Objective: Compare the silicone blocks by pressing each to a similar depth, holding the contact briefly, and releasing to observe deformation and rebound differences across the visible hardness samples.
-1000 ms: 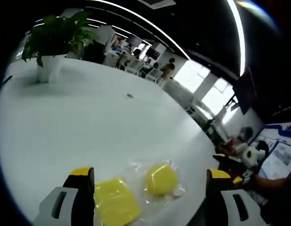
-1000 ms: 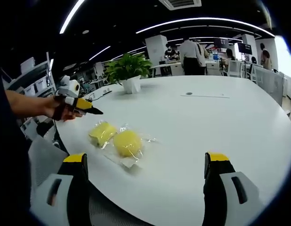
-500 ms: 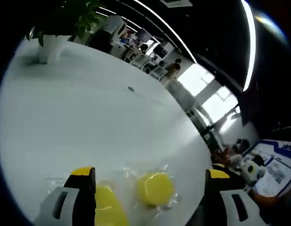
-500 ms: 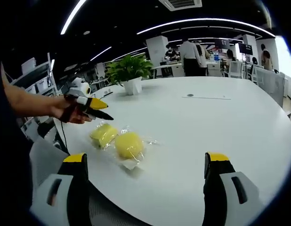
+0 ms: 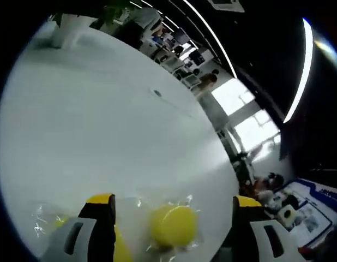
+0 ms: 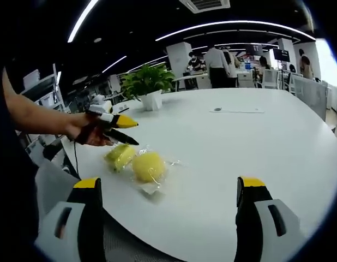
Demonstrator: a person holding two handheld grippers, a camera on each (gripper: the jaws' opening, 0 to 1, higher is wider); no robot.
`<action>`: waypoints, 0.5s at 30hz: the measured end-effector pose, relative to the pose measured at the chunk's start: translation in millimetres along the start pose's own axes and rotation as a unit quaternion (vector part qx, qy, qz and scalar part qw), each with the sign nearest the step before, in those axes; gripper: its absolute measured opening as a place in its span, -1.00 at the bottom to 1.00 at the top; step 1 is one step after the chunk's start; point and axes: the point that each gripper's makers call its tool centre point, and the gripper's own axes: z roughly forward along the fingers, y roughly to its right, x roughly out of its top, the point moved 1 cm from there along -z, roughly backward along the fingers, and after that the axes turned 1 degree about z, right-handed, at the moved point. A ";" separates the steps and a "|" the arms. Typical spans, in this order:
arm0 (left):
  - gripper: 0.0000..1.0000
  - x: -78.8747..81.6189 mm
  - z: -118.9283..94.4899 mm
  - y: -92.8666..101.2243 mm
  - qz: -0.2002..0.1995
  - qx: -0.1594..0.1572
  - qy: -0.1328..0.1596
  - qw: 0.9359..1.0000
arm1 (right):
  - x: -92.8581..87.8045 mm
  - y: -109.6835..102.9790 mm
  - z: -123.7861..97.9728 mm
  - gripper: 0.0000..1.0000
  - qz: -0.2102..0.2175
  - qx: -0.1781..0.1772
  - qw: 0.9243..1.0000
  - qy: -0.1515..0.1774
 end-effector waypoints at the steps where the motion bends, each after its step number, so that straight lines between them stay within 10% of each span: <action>1: 0.78 -1.2 1.5 -0.2 0.011 0.003 -0.002 1.000 | -0.7 0.9 -0.7 0.93 -0.002 -0.001 1.000 -0.002; 15: 0.23 -11.1 20.2 -8.9 -0.035 0.033 -0.017 0.999 | -11.2 5.3 -9.8 0.93 0.014 -0.012 1.000 -0.006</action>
